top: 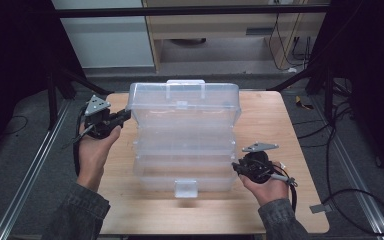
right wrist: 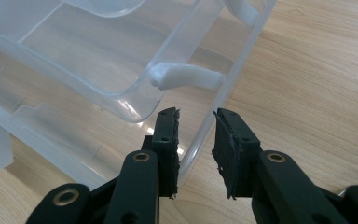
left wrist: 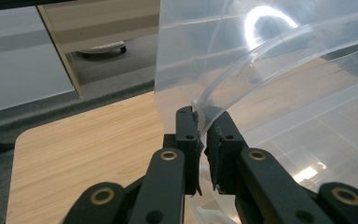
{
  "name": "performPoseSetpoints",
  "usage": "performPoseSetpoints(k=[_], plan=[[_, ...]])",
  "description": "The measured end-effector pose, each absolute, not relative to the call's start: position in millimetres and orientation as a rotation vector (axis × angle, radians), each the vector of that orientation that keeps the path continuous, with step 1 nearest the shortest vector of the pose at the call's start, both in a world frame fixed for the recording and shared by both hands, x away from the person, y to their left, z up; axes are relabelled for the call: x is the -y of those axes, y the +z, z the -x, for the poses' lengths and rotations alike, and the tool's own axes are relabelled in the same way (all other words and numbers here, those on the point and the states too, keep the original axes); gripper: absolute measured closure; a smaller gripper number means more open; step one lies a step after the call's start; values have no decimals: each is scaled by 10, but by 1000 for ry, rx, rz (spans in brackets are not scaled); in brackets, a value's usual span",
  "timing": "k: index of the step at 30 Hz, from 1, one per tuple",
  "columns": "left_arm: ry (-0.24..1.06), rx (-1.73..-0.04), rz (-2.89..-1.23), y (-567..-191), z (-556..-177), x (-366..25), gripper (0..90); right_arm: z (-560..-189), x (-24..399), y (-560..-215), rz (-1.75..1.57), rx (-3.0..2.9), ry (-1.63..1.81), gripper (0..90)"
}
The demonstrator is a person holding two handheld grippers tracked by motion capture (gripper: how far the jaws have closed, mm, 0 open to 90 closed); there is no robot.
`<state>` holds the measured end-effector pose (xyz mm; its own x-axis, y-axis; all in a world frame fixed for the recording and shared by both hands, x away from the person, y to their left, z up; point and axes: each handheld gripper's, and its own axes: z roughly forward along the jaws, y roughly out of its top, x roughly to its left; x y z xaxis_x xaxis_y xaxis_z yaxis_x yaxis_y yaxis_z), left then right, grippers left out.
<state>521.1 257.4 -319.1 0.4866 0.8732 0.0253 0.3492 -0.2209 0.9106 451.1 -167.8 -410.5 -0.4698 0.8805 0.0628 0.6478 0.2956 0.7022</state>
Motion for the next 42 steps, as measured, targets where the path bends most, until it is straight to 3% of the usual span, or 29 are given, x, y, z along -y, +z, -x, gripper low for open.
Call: performPoseSetpoints(k=[42], plan=[[697, -1046, -1797, -3139, -5293, -2554, 836, -4514, 1683, -4106, -1384, -2238, 974, 696]])
